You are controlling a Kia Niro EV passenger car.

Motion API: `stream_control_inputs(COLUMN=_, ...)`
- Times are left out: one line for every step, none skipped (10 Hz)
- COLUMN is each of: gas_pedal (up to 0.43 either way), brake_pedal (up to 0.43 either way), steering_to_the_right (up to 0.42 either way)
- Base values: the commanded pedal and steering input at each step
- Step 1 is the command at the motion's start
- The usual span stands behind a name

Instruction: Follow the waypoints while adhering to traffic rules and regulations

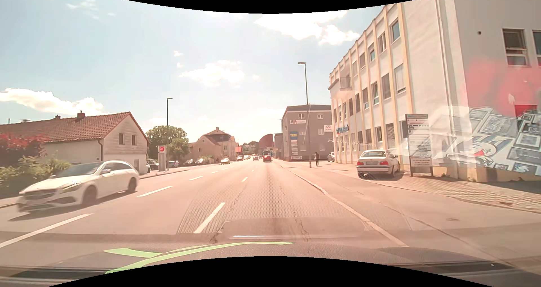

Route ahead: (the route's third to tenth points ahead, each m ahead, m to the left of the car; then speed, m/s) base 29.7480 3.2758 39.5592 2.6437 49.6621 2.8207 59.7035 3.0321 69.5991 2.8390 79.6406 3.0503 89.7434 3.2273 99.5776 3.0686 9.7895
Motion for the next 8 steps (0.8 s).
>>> stream_control_inputs(gas_pedal=0.059, brake_pedal=0.0, steering_to_the_right=-0.003)
stream_control_inputs(gas_pedal=0.059, brake_pedal=0.0, steering_to_the_right=-0.003)
stream_control_inputs(gas_pedal=0.059, brake_pedal=0.0, steering_to_the_right=-0.003)
stream_control_inputs(gas_pedal=0.039, brake_pedal=0.0, steering_to_the_right=-0.003)
stream_control_inputs(gas_pedal=0.039, brake_pedal=0.0, steering_to_the_right=-0.003)
stream_control_inputs(gas_pedal=0.047, brake_pedal=0.0, steering_to_the_right=-0.003)
stream_control_inputs(gas_pedal=0.059, brake_pedal=0.0, steering_to_the_right=-0.003)
stream_control_inputs(gas_pedal=0.059, brake_pedal=0.0, steering_to_the_right=-0.004)
